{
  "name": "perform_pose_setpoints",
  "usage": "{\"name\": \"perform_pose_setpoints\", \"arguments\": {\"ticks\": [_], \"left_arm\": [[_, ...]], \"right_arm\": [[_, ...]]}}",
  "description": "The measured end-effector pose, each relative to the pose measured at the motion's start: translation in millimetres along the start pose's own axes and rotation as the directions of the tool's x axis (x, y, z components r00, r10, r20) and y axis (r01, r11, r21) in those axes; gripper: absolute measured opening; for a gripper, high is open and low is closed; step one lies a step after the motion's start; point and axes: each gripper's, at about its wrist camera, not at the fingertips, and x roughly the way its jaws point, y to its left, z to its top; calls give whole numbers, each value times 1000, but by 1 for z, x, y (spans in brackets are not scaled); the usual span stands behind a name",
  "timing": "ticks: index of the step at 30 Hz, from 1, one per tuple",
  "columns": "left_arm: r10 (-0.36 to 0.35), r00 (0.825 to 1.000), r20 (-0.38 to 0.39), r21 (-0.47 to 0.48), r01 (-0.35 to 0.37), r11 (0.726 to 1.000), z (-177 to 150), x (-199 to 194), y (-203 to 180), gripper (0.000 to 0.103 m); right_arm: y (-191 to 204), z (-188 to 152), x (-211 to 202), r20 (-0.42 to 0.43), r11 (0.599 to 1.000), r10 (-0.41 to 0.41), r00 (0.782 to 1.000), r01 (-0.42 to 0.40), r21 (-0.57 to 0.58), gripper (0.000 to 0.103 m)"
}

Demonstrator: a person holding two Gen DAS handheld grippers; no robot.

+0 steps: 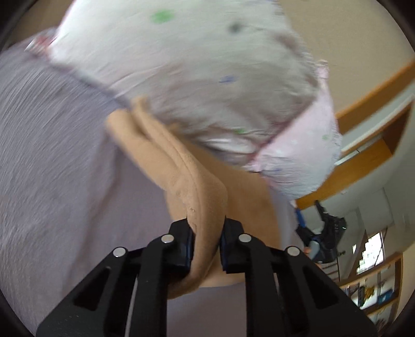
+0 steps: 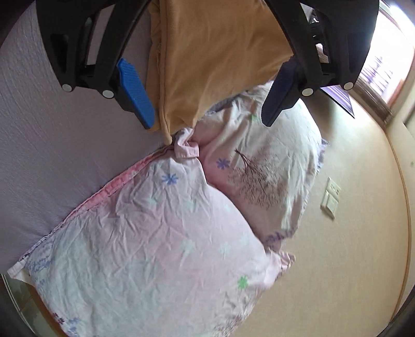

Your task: Fold small clothes

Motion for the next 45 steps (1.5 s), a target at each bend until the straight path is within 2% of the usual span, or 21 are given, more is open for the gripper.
{"name": "perform_pose_setpoints", "arguments": {"ticks": [4, 7, 8, 11, 13, 14, 15, 17, 19, 21, 23, 24, 28, 31, 32, 33, 35, 37, 40, 43, 45], "left_arm": [[-102, 993, -51, 177, 110, 978, 8, 39, -95, 15], [-138, 973, -188, 273, 186, 944, -11, 111, -158, 17], [-129, 962, -240, 290, 198, 936, -21, 135, -173, 19], [-62, 909, -411, 325, 210, 922, -57, 201, -202, 24], [-176, 870, -460, 261, 321, 910, -68, 206, -203, 24], [-228, 865, -448, 250, 366, 897, -69, 195, -200, 24], [-239, 881, -409, 267, 366, 891, -66, 180, -195, 24], [-241, 913, -329, 301, 343, 890, -59, 152, -183, 37], [-191, 949, -253, 316, 267, 910, -52, 129, -167, 40], [-147, 962, -229, 309, 215, 927, -51, 112, -149, 40], [-135, 961, -240, 331, 212, 920, -61, 97, -140, 40], [-119, 963, -241, 370, 204, 906, -68, 90, -141, 41], [-35, 974, -224, 564, 158, 810, -102, 83, -155, 50], [-17, 968, -251, 612, 172, 772, -119, 90, -159, 54], [17, 968, -251, 635, 151, 757, -127, 96, -162, 56], [54, 968, -245, 658, 125, 743, -133, 104, -160, 56], [148, 959, -244, 689, 64, 722, -143, 119, -152, 54], [177, 943, -282, 676, 64, 734, -146, 127, -141, 46], [176, 941, -290, 672, 69, 738, -147, 126, -132, 38], [174, 937, -302, 669, 79, 739, -146, 122, -129, 36], [147, 936, -320, 651, 104, 752, -143, 109, -125, 36]], "right_arm": [[-8, 7, -11, 45, 1000, -4, 999, 3, 21, 86], [-15, 11, -15, 46, 999, -35, 998, 33, 32, 86], [-17, 12, -14, 41, 998, -52, 998, 51, 29, 86], [-25, 13, -11, 8, 993, -117, 993, 117, -1, 86], [-30, 14, -9, -14, 990, -141, 990, 141, 7, 86], [-33, 14, -6, -43, 992, -125, 991, 126, 25, 86], [-34, 12, -3, -64, 993, -108, 992, 110, 28, 86], [-27, 8, 3, -105, 995, -103, 989, 103, -7, 86], [-15, 5, 4, -128, 993, -104, 986, 96, -66, 86], [5, -1, -12, -116, 992, -61, 991, 47, -116, 84], [27, -11, -34, -112, 984, 6, 994, -26, -179, 84], [39, -21, -43, -129, 973, -2, 992, -28, -229, 83], [56, -55, -52, -190, 932, -166, 968, 91, -350, 73], [48, -77, -37, -251, 917, -252, 935, 148, -371, 48], [44, -83, -31, -268, 910, -286, 920, 173, -378, 18], [39, -86, -30, -267, 907, -303, 915, 191, -375, 11], [29, -88, -40, -247, 915, -304, 920, 210, -343, 10], [16, -90, -52, -246, 928, -306, 920, 230, -294, 10], [-4, -98, -58, -281, 935, -325, 903, 263, -238, 10], [-7, -102, -56, -298, 932, -339, 892, 277, -233, 10], [0, -101, -61, -296, 927, -350, 889, 284, -245, 18]]}}
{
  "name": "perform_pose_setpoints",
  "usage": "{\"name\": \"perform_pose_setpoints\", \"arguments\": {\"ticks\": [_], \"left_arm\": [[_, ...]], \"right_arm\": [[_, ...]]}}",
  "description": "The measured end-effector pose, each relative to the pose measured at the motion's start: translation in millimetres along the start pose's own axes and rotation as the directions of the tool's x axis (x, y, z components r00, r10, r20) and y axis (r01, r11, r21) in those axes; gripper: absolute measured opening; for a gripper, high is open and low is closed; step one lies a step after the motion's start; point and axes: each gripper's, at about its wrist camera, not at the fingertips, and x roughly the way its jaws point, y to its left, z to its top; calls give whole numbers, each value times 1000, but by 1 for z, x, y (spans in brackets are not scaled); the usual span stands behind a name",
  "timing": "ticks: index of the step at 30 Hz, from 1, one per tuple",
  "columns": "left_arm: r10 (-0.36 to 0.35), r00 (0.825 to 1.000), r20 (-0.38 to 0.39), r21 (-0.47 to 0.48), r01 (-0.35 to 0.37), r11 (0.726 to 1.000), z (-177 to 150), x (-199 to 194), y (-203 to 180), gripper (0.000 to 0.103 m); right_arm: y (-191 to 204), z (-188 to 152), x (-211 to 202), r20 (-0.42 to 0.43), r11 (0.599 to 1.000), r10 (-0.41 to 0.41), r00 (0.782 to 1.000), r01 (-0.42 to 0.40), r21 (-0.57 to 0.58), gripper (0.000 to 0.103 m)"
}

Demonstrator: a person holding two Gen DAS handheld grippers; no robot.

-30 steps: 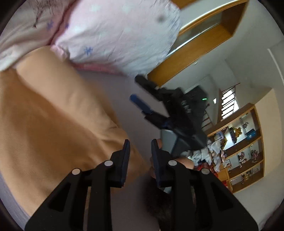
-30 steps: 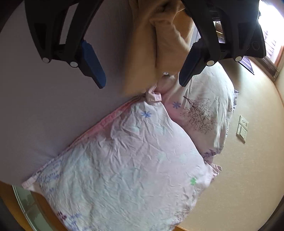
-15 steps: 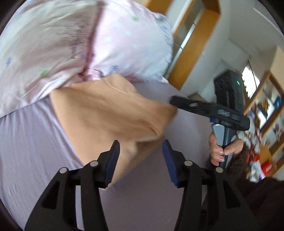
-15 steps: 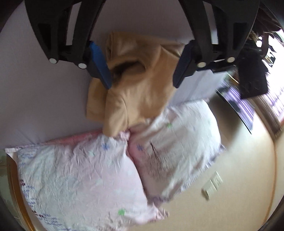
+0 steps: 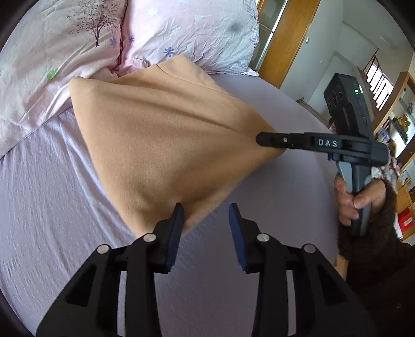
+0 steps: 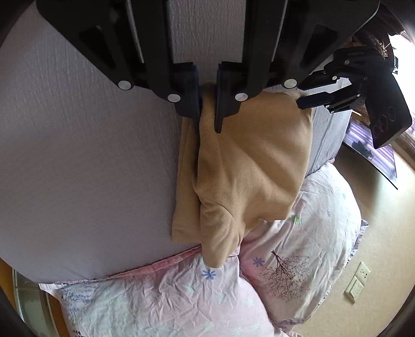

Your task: Fold small clothes

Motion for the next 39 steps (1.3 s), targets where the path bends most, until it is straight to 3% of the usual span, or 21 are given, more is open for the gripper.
{"name": "perform_pose_setpoints", "arguments": {"ticks": [1, 3, 4, 6, 8, 12, 15, 16, 18, 19, 20, 23, 25, 27, 29, 32, 34, 35, 36, 37, 39], "left_arm": [[-34, 999, 19, -22, 35, 999, -3, -9, 5, 37], [-82, 992, 97, -115, 93, 989, -3, -33, 27, 45], [-83, 988, 131, -165, 104, 981, -1, -40, 39, 51], [-52, 983, 175, -292, 103, 951, 3, -49, 69, 53], [-48, 986, 159, -375, 105, 921, 6, -44, 87, 56], [-87, 991, 98, -455, 122, 882, 10, -18, 104, 58], [-120, 991, 60, -491, 134, 861, 16, 5, 109, 59], [-118, 990, 74, -489, 139, 861, 15, 7, 109, 63], [-119, 990, 79, -487, 142, 862, 23, 11, 108, 63], [-125, 989, 85, -494, 150, 856, 26, 14, 108, 56], [-119, 989, 86, -500, 146, 854, 28, 18, 109, 42], [-115, 989, 95, -471, 147, 870, 30, 16, 108, 26], [-126, 984, 123, -439, 168, 882, 26, 0, 109, 25], [-75, 986, 150, -384, 128, 914, 15, -29, 105, 26], [-20, 985, 172, -359, 82, 930, 2, -53, 107, 26], [104, 986, 133, -350, -52, 935, -18, -70, 119, 30], [118, 987, 113, -376, -68, 924, -34, -75, 126, 31], [126, 985, 118, -375, -73, 924, -39, -80, 126, 32], [147, 980, 137, -360, -89, 929, -45, -88, 123, 32], [177, 971, 162, -344, -112, 932, -48, -95, 119, 33], [175, 962, 211, -326, -99, 940, -46, -103, 116, 34]], "right_arm": [[0, 1, -6, 7, 1000, 11, 1000, -11, 9, 26], [-6, 11, -18, 53, 998, 46, 998, -49, 48, 84], [-9, 20, -19, 73, 996, 58, 996, -63, 67, 88], [-14, 41, -8, 41, 989, 96, 995, -100, 106, 87], [-18, 61, 14, -13, 981, 127, 992, -124, 152, 87], [-24, 86, 61, -143, 966, 162, 976, -127, 226, 87], [-27, 86, 74, -155, 964, 166, 974, -127, 231, 85], [-28, 83, 75, -142, 964, 171, 975, -136, 227, 79], [-32, 77, 82, -153, 947, 250, 956, -209, 245, 37], [-34, 73, 87, -148, 930, 302, 942, -257, 263, 34], [-33, 70, 87, -129, 931, 303, 944, -264, 250, 33], [-16, 69, 80, -93, 930, 330, 939, -307, 203, 31], [3, 71, 73, -80, 913, 393, 916, -378, 154, 29], [33, 69, 71, -97, 913, 408, 908, -403, 70, 28], [58, 62, 81, -140, 924, 380, 914, -383, 2, 28], [70, 47, 109, -246, 957, 272, 930, -287, -28, 33], [65, 47, 99, -200, 967, 251, 947, -256, -4, 45], [63, 53, 80, -113, 977, 209, 972, -212, -15, 51], [62, 58, 67, -43, 981, 191, 981, -192, -17, 52], [60, 64, 56, 11, 979, 202, 979, -202, -6, 52], [62, 73, 57, 6, 974, 226, 974, -226, 19, 53]]}}
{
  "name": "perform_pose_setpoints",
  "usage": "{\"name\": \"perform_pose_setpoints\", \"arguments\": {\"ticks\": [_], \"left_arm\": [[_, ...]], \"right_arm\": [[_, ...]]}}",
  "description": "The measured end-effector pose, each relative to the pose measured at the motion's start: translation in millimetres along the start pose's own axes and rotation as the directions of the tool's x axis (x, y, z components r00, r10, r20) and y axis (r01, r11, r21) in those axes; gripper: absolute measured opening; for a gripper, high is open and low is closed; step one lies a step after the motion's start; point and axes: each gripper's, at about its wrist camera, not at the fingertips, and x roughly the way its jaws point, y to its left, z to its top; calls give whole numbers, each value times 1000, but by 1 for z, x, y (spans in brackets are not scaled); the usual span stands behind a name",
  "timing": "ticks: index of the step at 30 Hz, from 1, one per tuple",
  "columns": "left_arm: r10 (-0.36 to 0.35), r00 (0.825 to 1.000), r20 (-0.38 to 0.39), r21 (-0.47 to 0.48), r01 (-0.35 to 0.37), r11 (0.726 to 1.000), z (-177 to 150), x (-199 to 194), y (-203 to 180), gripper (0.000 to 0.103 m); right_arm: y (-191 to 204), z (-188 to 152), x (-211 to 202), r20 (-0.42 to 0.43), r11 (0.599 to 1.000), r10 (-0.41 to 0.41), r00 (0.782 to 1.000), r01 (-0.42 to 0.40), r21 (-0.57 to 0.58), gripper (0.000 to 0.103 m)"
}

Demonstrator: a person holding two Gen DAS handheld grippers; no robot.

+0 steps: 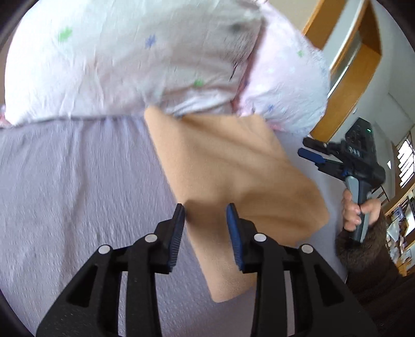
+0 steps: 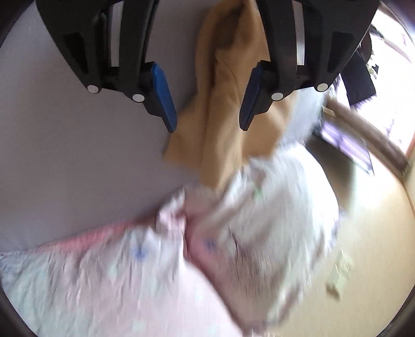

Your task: Fold small clothes

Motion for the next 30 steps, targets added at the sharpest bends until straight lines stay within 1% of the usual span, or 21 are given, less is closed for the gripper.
{"name": "perform_pose_setpoints", "arguments": {"ticks": [2, 4, 5, 6, 7, 8, 10, 11, 12, 14, 16, 17, 18, 19, 20, 21, 22, 23, 26, 29, 30], "left_arm": [[-47, 999, 25, -10, 48, 999, 1, -4, 0, 35], [-64, 997, 35, -21, 65, 998, -1, -6, 2, 38], [-69, 997, 37, -30, 70, 997, -2, -6, 5, 39], [-74, 996, 39, -39, 76, 996, -2, -4, 5, 39], [-84, 996, 41, -50, 86, 995, -2, -1, 4, 39], [-94, 995, 43, -56, 96, 994, -3, 1, 5, 39], [-110, 993, 42, -55, 112, 992, -7, -1, 8, 39], [-108, 993, 38, -53, 110, 993, -6, 3, 7, 39], [-110, 993, 32, -49, 112, 993, -7, 5, 7, 39], [-116, 993, 33, -45, 118, 992, -7, 5, 6, 40], [-108, 993, 53, -21, 109, 994, -7, -3, 2, 40], [-112, 991, 71, -1, 112, 994, -7, -8, -2, 40], [-120, 989, 86, 16, 119, 993, -6, -12, -7, 41], [-133, 986, 101, 38, 130, 991, -5, -17, -13, 46], [-152, 982, 111, 62, 145, 987, -4, -21, -21, 54], [-175, 978, 113, 90, 165, 982, -2, -23, -32, 58], [-186, 977, 101, 104, 175, 979, -1, -20, -42, 64], [-188, 979, 81, 109, 179, 978, 0, -15, -50, 67], [-152, 988, 13, 107, 149, 983, -2, 9, -65, 70], [-64, 993, -98, 118, 75, 990, -14, 34, -71, 71], [-30, 991, -129, 129, 47, 991, -20, 39, -72, 71]], "right_arm": [[7, 4, 22, -59, 1000, -17, 998, 17, 2, 53], [10, 4, 45, -123, 999, -33, 992, 34, 7, 51], [11, 2, 61, -159, 1000, -26, 987, 28, 8, 26], [10, 3, 63, -157, 1000, -16, 987, 18, 9, 10], [12, 1, 60, -134, 1000, -10, 991, 11, 6, 10], [13, 0, 49, -82, 1000, -7, 997, 7, 5, 9], [5, 1, 32, -15, 998, -31, 999, 32, 48, 9], [-6, -1, 26, -10, 993, -87, 996, 87, 74, 9], [-14, -2, 28, -38, 990, -116, 993, 119, 79, 9], [-21, -6, 26, -78, 990, -95, 992, 102, 96, 11], [-10, -12, -3, -16, 993, -98, 995, 99, 71, 16], [-4, -16, -18, 14, 995, -81, 997, 80, 63, 30], [1, -22, -34, 45, 998, -30, 999, 27, 59, 54], [7, -28, -47, 71, 998, 36, 997, -39, 48, 63], [14, -36, -58, 68, 994, 108, 992, -110, 23, 65], [21, -42, -56, 41, 988, 151, 988, -152, 5, 65], [29, -50, -56, 14, 985, 174, 985, -174, -7, 65], [36, -59, -50, -21, 983, 184, 983, -184, -15, 65], [35, -79, -28, -92, 986, 166, 982, -165, 17, 65], [15, -98, 3, -184, 993, 78, 980, -61, 99, 65], [12, -101, 2, -163, 990, 97, 982, -79, 113, 64]]}}
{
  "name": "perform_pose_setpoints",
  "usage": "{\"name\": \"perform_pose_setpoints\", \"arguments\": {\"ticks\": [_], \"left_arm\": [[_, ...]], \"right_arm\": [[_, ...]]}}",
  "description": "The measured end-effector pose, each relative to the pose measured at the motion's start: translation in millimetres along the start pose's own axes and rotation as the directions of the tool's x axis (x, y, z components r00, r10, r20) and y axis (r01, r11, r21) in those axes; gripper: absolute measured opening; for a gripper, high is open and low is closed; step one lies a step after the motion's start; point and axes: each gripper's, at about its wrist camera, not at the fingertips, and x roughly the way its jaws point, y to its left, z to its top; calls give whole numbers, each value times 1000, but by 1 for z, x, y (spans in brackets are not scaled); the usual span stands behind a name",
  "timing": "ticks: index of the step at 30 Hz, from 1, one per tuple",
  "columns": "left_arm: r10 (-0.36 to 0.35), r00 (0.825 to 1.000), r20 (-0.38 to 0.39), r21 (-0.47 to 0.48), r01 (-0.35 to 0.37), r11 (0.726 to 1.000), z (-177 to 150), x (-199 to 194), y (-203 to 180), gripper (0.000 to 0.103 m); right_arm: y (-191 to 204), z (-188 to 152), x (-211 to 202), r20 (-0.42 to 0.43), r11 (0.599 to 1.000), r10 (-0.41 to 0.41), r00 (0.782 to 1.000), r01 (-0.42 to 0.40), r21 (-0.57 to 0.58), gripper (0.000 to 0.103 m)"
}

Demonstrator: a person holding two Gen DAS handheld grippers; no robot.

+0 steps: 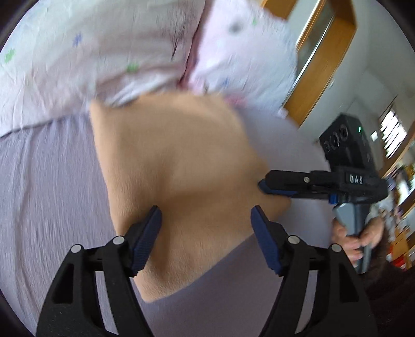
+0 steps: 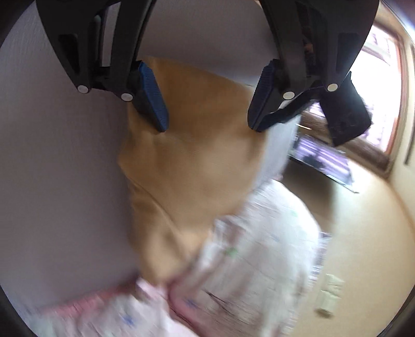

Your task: Fold small clothes

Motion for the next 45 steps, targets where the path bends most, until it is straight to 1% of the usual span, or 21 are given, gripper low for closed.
{"name": "perform_pose_setpoints", "arguments": {"ticks": [1, 4, 7, 8, 9, 10, 11, 12, 13, 14, 15, 16, 17, 18, 19, 20, 23, 28, 37, 38, 45], "left_arm": [[16, 1000, -19, 2, -16, 1000, -5, 3, 0, 71], [31, 999, -11, 9, -31, 999, -17, -2, -5, 71], [17, 999, 34, -31, -16, 999, -27, -18, -4, 74], [17, 998, 60, -54, -14, 998, -32, -25, -2, 78], [36, 996, 80, -76, -30, 997, -36, -31, -1, 81], [69, 994, 89, -92, -60, 994, -39, -35, 0, 89], [165, 982, 92, -121, -154, 981, -44, -39, 1, 97], [234, 968, 90, -134, -221, 966, -47, -40, 1, 99], [292, 952, 87, -143, -278, 950, -50, -41, 1, 101], [320, 943, 86, -147, -306, 941, -52, -41, 1, 101], [319, 944, 81, -152, -304, 940, -54, -39, 2, 101], [311, 948, 67, -160, -298, 941, -54, -37, 5, 101], [309, 950, 40, -165, -298, 940, -55, -31, 7, 101], [318, 948, 20, -164, -311, 936, -54, -27, 7, 101], [333, 943, 3, -159, -328, 931, -54, -26, 7, 101], [346, 938, -2, -145, -343, 928, -53, -24, 5, 101], [348, 937, -21, -124, -348, 929, -53, -17, 4, 101], [384, 923, -39, -87, -386, 918, -56, -14, -1, 101], [434, 899, -64, -39, -437, 899, -55, -8, -7, 101], [434, 899, -64, -40, -437, 899, -56, -9, -7, 101], [438, 896, -65, -40, -441, 896, -54, -8, -6, 101]], "right_arm": [[-2, -1, 0, 11, 1000, 6, 1000, -6, 13, 64], [-3, -7, -7, 9, 999, -21, 1000, 21, 34, 64], [10, -17, -16, 32, 996, -84, 996, 85, -26, 68], [17, -20, -19, 60, 992, -102, 993, 106, -63, 76], [25, -24, -24, 98, 985, -130, 987, 140, -100, 89], [33, -28, -26, 130, 976, -160, 979, 176, -125, 95], [42, -36, -35, 185, 955, -219, 958, 250, -163, 101], [47, -38, -37, 225, 933, -266, 937, 309, -185, 102], [57, -45, -38, 272, 892, -337, 901, 398, -215, 102], [62, -47, -36, 291, 861, -385, 876, 454, -229, 102], [68, -51, -31, 312, 809, -455, 834, 534, -247, 102], [71, -53, -26, 323, 771, -499, 804, 583, -259, 102], [75, -57, -18, 336, 714, -554, 762, 642, -279, 102], [78, -60, -11, 343, 677, -582, 737, 673, -297, 102], [78, -61, -5, 342, 664, -591, 730, 682, -308, 102], [77, -65, 1, 331, 660, -594, 733, 680, -321, 102], [63, -72, 7, 263, 702, -578, 772, 635, -322, 102], [52, -76, 22, 192, 725, -595, 780, 625, -289, 102], [53, -81, 30, 192, 689, -632, 751, 658, -304, 102], [53, -82, 31, 195, 680, -639, 744, 665, -309, 102], [53, -82, 30, 202, 678, -643, 738, 672, -298, 102]]}}
